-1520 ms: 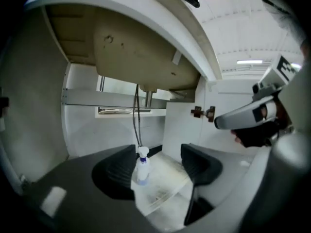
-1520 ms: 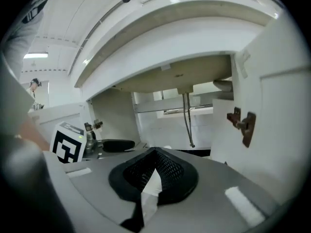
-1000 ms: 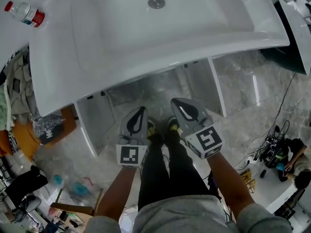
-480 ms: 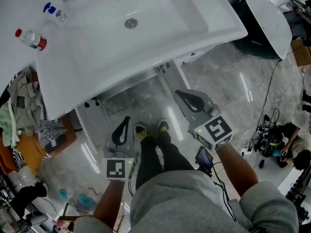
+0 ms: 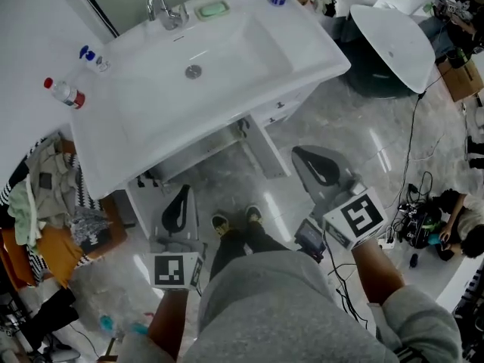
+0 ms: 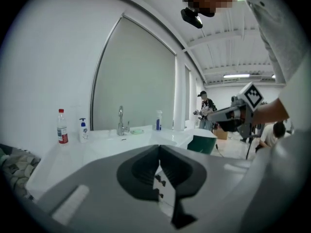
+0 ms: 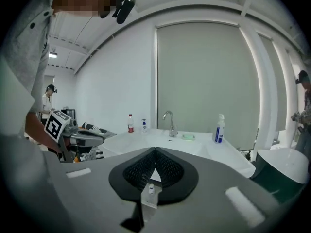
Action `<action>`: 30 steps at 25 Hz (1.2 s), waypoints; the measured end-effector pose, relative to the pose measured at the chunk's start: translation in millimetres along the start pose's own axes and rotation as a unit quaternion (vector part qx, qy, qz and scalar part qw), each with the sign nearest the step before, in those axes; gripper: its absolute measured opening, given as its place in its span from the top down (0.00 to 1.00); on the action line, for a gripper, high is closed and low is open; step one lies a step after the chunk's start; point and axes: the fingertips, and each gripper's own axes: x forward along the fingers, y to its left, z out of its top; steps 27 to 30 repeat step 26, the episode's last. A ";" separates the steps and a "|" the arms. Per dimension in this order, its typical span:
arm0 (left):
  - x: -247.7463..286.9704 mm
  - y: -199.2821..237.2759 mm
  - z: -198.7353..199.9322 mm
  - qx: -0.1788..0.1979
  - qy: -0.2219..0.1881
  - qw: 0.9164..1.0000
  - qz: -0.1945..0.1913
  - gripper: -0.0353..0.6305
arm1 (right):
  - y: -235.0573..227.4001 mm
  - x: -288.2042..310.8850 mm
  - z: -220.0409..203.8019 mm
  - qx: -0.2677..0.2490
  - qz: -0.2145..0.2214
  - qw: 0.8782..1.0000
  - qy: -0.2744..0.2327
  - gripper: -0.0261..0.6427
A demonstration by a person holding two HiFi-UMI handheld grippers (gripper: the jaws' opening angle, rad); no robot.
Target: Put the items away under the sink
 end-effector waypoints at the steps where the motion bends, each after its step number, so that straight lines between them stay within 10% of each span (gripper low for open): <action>1: -3.1 -0.6 6.2 0.000 -0.001 1.000 0.005 0.93 | 0.8 -6.5 2.5 0.005 -0.007 1.000 0.001 0.97; 30: -23.9 -44.5 45.4 0.004 -0.042 0.998 0.038 0.93 | -22.8 -74.6 10.2 -0.005 -0.037 0.997 -0.063 0.97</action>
